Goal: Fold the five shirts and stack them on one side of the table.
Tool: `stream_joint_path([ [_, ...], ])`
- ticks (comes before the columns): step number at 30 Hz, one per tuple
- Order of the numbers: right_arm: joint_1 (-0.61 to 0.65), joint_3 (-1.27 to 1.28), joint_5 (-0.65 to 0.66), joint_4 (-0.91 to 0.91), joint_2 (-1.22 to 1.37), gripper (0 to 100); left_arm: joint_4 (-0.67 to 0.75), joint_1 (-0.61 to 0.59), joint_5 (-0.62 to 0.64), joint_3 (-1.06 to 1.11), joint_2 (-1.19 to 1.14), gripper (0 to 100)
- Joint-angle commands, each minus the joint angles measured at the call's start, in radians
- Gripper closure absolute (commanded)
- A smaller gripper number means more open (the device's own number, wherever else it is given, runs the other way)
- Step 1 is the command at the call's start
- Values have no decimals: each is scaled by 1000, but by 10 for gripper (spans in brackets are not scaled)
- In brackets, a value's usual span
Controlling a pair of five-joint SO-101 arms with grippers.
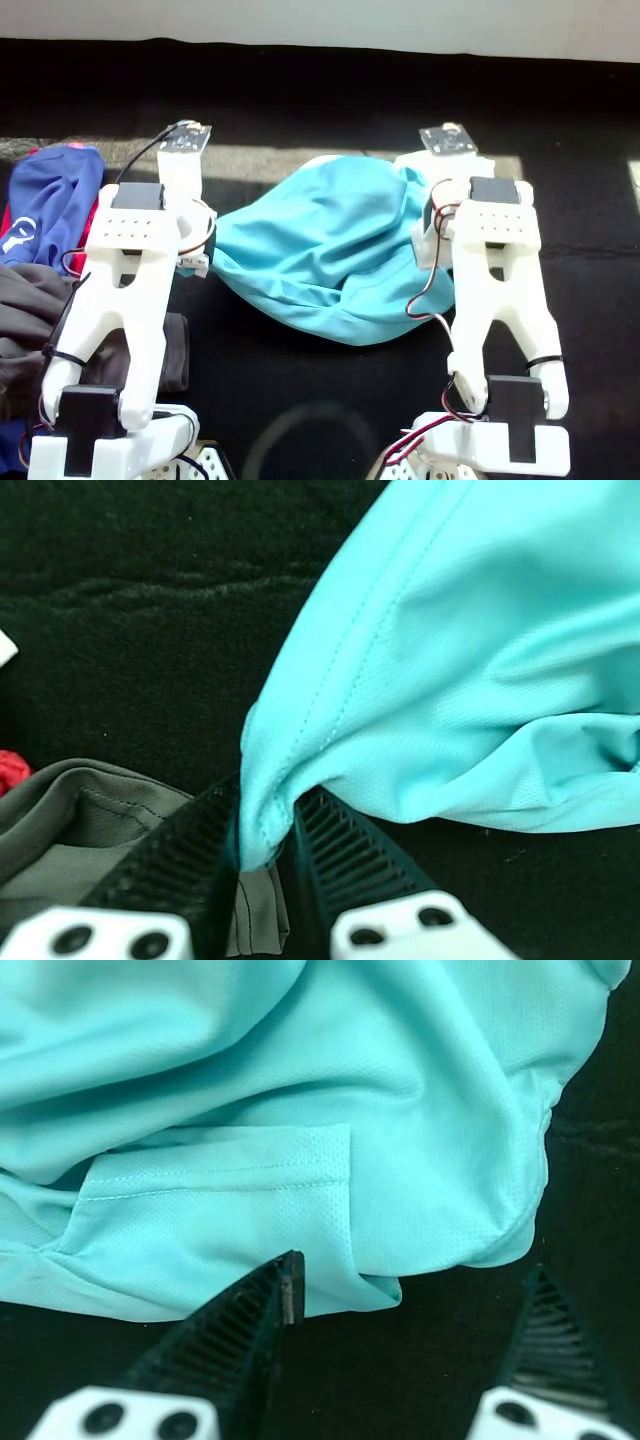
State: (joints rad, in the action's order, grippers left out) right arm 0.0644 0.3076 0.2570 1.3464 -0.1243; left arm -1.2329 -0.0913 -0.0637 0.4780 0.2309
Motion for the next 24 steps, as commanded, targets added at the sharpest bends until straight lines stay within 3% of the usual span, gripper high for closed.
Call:
stream_joint_path([
  [1, 33, -25, -9, 7, 19, 673, 15, -8, -6, -39, 5, 991],
  [8, 97, -27, -9, -170, 143, 673, 11, -12, -6, -38, 5, 991],
  [13, 93, -25, -9, -174, 225, 687, 8, -13, -6, -36, 7, 991],
  [21, 62, -50, -12, -139, 91, 979, 14, -13, -6, -39, 7, 991],
  [24, 19, -45, -9, -61, 7, 991, 14, -13, -6, -39, 7, 991],
])
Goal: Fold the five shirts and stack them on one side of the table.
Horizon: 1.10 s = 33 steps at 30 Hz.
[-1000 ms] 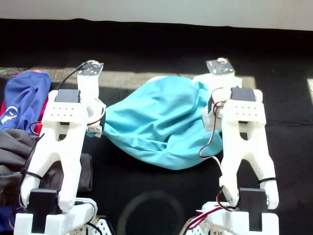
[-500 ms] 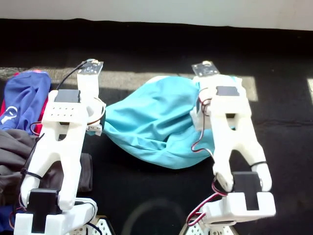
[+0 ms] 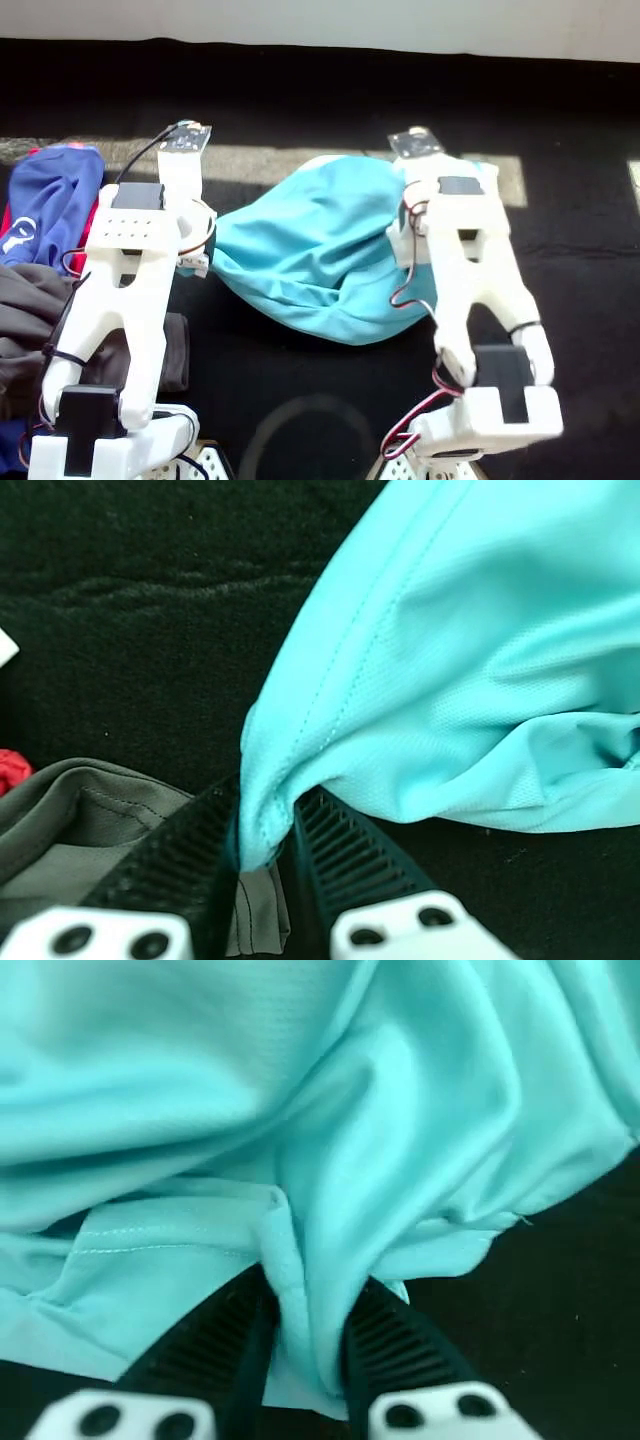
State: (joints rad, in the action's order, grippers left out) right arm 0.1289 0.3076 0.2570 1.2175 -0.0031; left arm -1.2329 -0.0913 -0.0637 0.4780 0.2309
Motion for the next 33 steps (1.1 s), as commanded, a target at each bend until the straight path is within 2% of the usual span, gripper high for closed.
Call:
stream_joint_path([
  [1, -65, -42, -9, 102, -136, 992, 14, -13, -6, -39, 7, 991],
  [3, -104, -27, -3, 174, -174, 992, 11, -13, -6, -39, 7, 991],
  [6, -137, 67, 81, 223, -213, 992, 6, -8, -6, -39, 7, 991],
  [11, -166, 329, 130, 64, -236, 986, -34, -7, -6, -39, 7, 991],
  [13, -170, 404, 130, 16, -237, 940, -49, -5, -6, -39, 7, 991],
  [15, -163, 443, 132, 27, -239, 851, -52, -10, -6, -38, 7, 991],
  [18, -168, 421, 157, 85, -280, 769, -48, -12, -6, -38, 7, 991],
  [22, -176, 315, 166, 179, -440, 775, -44, -10, -6, -38, -1, 991],
  [26, -174, 216, 130, 151, -530, 772, -44, -7, -6, -38, -1, 991],
  [29, -170, 206, 80, 62, -463, 760, -44, -7, -6, -38, 1, 991],
  [33, -156, 193, 3, -33, -243, 677, -44, -7, -6, -38, 1, 991],
])
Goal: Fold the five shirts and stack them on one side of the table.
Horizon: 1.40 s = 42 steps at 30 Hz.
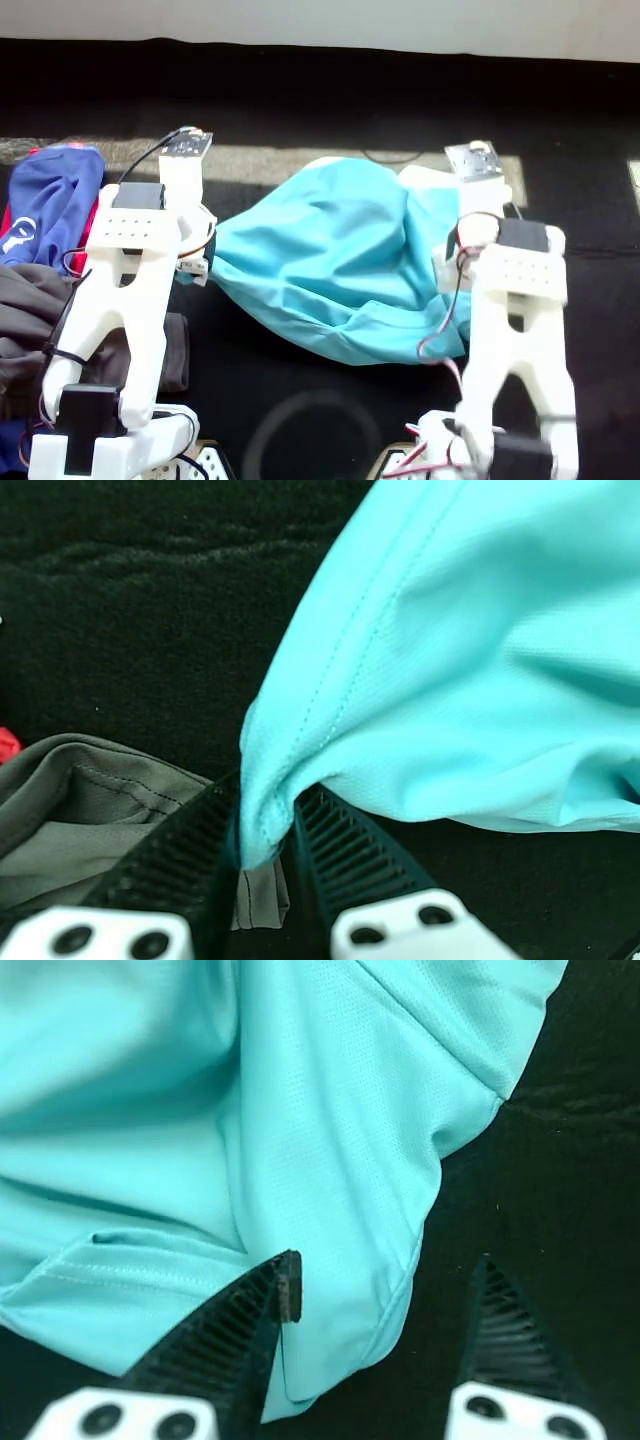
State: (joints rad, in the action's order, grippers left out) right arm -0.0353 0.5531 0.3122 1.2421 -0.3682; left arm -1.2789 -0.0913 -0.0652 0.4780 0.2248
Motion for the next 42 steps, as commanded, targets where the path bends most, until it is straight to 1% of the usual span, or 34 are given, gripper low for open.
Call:
stream_joint_path([
  [1, 19, -70, -63, -73, 189, 666, 2, -7, -5, -38, 7, 991],
  [5, 64, -197, -71, -82, 441, 666, 2, -7, -5, -38, 10, 991],
  [8, 65, -337, -71, -76, 613, 670, -3, -7, -5, -38, 12, 991],
  [9, 61, -380, -71, -74, 661, 689, -5, -8, -5, -38, 13, 991],
  [10, 59, -423, -69, -68, 699, 732, -5, -10, -5, -38, 13, 991],
  [11, 59, -469, -68, -61, 731, 801, -5, -12, -5, -38, 13, 991],
  [13, 59, -556, -71, -56, 774, 972, -5, -12, -5, -35, 13, 991],
  [14, 59, -598, -71, -56, 783, 998, -5, -12, -5, -31, 13, 991],
  [15, 59, -636, -71, -54, 786, 970, -5, -12, -5, -31, 10, 991],
  [17, 59, -720, -71, -53, 785, 994, -2, -12, -5, -31, 7, 991],
  [22, 53, -1032, -68, 31, 789, 991, 2, -12, -5, -41, 13, 991],
  [26, 12, -1199, -68, 30, 794, 991, -5, -12, -5, -41, 13, 991],
  [29, -19, -1190, -66, 38, 822, 980, -5, -12, -5, -39, 13, 991],
  [30, -28, -1179, -66, 44, 842, 956, -5, -12, -5, -39, 13, 991],
  [34, -58, -1173, -66, 122, 906, 774, -5, -12, -5, -39, 13, 991],
  [35, -62, -1173, -66, 133, 908, 743, -5, -12, -5, -39, 13, 991],
  [39, -77, -1173, -71, 162, 852, 739, -5, -12, -5, -39, 13, 991],
  [42, -67, -1173, -71, 234, 779, 739, -5, -12, -5, -39, 13, 991],
])
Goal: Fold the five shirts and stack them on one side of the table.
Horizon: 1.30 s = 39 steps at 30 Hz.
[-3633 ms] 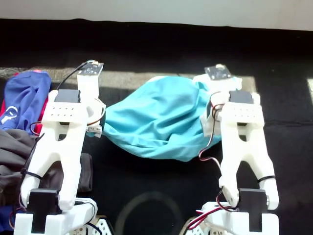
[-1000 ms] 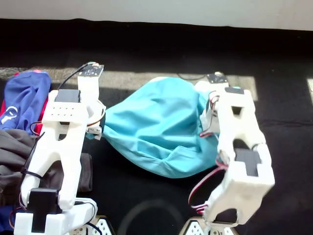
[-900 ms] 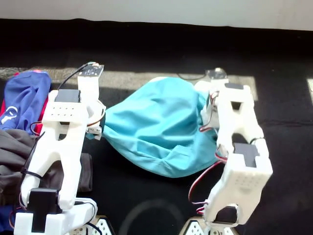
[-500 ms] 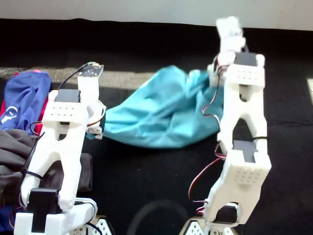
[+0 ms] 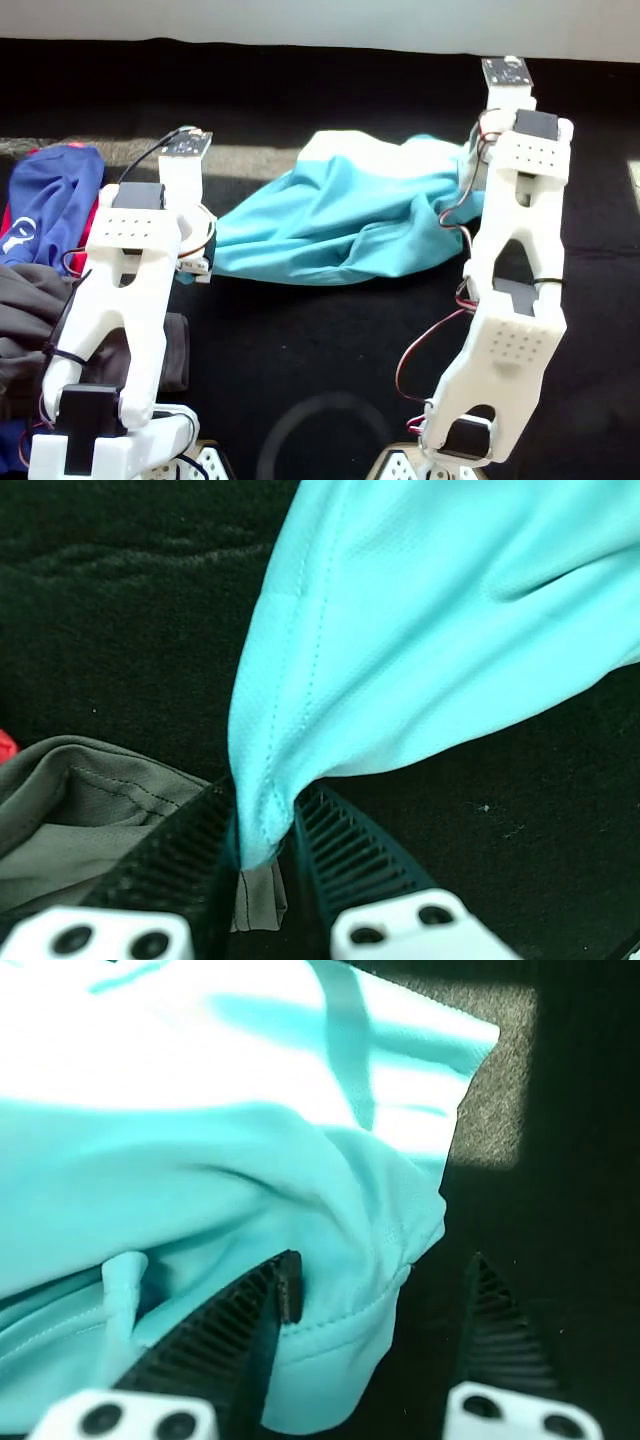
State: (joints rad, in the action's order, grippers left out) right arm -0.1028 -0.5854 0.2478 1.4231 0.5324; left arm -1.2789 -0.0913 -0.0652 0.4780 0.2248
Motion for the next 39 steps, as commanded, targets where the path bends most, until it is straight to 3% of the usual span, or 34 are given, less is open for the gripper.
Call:
stream_joint_path([
  [1, 15, -35, -6, 85, -145, 739, -3, -12, -5, -39, 13, 991],
  [8, 151, -28, 3, 236, -229, 739, 2, -7, -5, -39, 13, 991],
  [16, 283, 33, 176, 220, -127, 739, 2, -8, -5, -39, 13, 991],
  [24, 240, 27, 189, 104, 47, 741, 2, -12, -5, -38, 13, 991],
  [32, 148, 27, 189, 117, 51, 998, 2, -12, -5, -39, 13, 991],
  [39, 13, 27, 308, 265, 47, 993, 0, -12, -5, -39, 13, 991],
])
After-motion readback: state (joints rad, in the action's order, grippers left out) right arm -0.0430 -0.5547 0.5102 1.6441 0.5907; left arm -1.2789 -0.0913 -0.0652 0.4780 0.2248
